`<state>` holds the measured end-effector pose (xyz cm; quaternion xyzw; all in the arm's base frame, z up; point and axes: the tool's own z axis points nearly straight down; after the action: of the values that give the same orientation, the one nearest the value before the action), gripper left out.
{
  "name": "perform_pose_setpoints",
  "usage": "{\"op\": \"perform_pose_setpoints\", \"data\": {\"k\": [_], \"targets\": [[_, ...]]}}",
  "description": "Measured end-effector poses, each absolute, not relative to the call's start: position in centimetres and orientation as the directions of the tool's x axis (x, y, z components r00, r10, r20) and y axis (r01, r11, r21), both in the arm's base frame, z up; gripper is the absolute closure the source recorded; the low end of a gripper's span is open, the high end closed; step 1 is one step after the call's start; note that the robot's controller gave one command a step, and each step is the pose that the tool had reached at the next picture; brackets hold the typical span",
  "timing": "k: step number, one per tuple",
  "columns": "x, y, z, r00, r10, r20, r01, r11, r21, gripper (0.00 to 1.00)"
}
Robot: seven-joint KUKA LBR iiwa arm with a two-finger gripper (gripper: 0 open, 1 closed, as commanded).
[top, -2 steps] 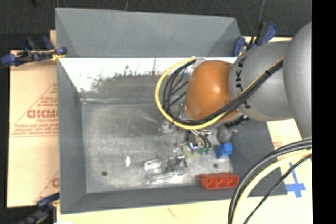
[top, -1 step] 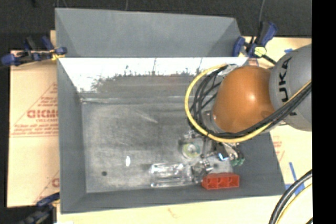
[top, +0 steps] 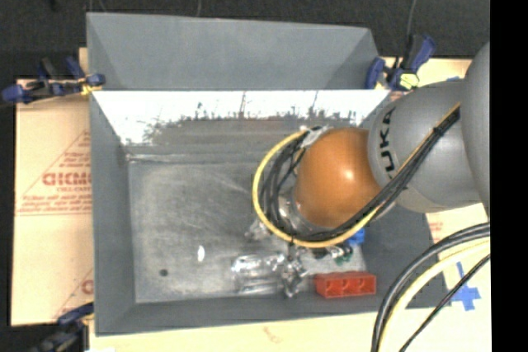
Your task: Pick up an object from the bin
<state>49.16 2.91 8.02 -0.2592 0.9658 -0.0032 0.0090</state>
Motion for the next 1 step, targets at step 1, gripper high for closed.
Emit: {"op": "perform_pose_setpoints", "data": {"k": [1], "targets": [[48.72,2.60,7.97,-0.868,-0.496,0.005,-0.496,0.868,-0.007,1.00]]}}
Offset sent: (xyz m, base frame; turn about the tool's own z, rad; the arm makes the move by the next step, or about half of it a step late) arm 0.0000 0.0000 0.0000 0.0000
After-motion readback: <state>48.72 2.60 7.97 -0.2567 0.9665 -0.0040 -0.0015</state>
